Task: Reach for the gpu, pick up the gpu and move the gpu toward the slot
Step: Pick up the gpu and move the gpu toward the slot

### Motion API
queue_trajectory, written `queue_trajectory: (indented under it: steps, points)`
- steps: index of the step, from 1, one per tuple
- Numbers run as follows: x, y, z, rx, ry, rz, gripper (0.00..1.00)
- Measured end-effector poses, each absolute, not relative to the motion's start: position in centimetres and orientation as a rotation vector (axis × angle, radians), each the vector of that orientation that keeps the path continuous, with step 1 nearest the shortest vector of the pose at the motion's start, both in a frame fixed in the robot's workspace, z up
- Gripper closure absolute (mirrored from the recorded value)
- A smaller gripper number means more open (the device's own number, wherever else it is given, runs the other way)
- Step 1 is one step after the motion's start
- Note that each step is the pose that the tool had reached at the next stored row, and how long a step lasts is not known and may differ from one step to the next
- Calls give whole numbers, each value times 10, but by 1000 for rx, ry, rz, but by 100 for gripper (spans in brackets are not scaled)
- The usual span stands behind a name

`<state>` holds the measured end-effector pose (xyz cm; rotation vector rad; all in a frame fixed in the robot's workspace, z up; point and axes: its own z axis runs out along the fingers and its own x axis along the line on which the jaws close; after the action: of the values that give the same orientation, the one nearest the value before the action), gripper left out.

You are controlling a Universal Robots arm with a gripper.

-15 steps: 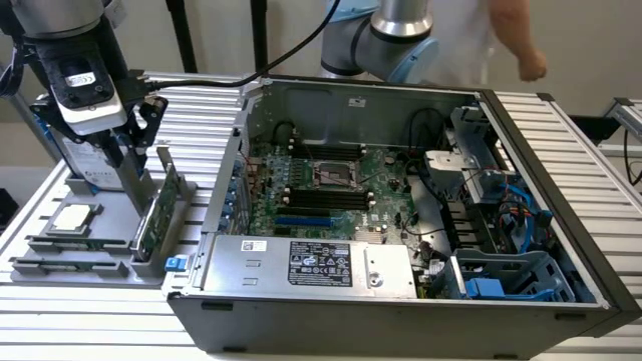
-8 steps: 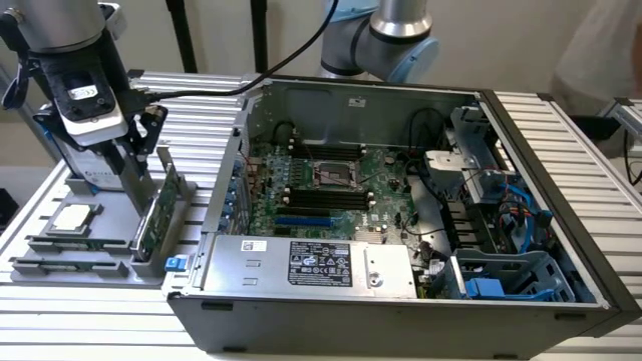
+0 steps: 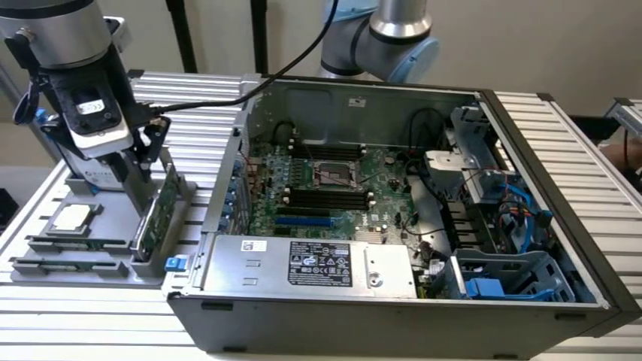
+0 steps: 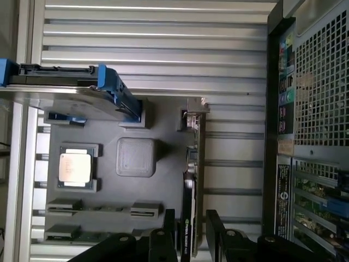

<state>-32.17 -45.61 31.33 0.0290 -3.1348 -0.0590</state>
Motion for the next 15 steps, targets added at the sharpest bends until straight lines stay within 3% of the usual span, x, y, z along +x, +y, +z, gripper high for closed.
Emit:
queue_trajectory:
  steps: [15]
  points:
    - [-322,-456,286,29,-3135,-59,62]
